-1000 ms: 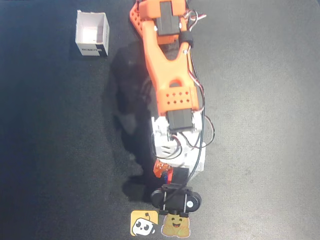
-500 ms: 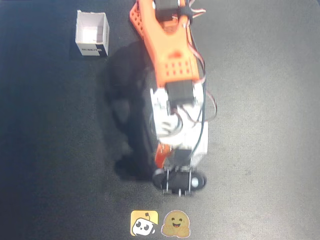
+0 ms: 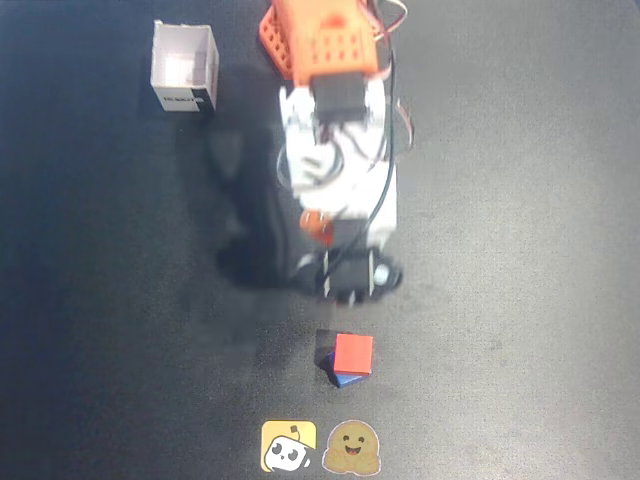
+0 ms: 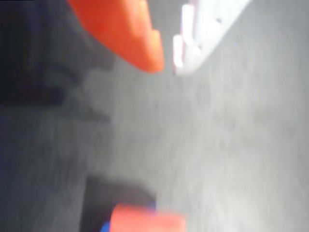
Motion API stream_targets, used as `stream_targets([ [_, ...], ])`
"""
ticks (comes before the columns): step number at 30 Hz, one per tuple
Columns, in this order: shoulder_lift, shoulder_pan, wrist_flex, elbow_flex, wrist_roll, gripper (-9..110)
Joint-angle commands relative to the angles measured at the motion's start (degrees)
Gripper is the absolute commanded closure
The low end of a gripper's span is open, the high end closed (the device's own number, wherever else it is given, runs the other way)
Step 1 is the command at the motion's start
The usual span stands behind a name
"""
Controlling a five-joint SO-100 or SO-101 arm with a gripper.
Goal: Put the red cube on top of the blue cube.
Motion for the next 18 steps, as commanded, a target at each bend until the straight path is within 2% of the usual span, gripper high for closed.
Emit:
stream_targets([
  [1,10.37,0.09,-0.97,6.5,0.0,101],
  [7,25.49,0.18,-0.35,19.34,-1.85,101],
  [18,46.85,0.44,4.66,32.7,-6.06,101],
])
